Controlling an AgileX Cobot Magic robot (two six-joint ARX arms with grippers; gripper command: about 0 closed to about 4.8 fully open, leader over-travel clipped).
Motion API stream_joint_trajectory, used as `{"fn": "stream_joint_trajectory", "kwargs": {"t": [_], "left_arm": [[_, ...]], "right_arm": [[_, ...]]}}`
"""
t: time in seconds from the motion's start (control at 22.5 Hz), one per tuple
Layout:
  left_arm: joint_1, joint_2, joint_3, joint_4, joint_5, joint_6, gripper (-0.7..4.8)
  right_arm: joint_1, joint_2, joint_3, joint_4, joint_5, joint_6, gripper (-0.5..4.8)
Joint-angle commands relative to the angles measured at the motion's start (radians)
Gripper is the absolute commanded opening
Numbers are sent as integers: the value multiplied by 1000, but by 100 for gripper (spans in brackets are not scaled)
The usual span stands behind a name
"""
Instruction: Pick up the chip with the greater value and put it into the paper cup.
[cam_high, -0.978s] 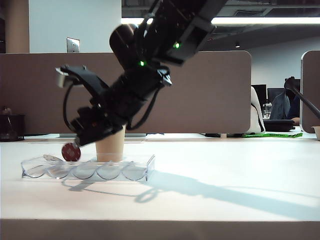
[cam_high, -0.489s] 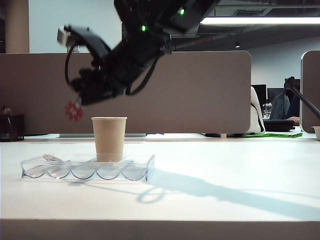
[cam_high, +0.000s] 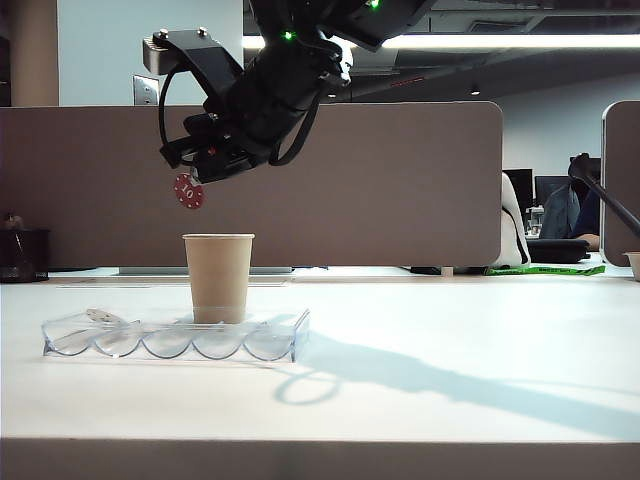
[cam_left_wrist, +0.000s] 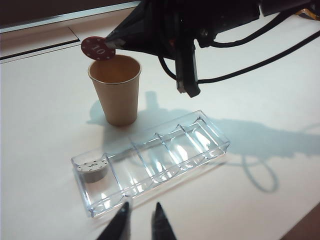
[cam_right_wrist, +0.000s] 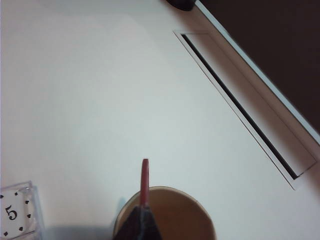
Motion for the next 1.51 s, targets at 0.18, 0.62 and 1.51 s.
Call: {"fn": "stream_joint_trajectory", "kwargs": {"t": [0.18, 0.62, 1.51], "left_arm": [[1, 0, 3, 11, 2, 0, 60], [1, -1, 3, 19, 2, 0, 60], [2, -1, 3, 107, -126, -93, -6]], "right_arm": [[-22, -6, 5, 3, 57, 2, -1], [-47, -6, 5, -17, 45, 24, 28], [-198, -145, 5, 37, -81, 260, -5]]}}
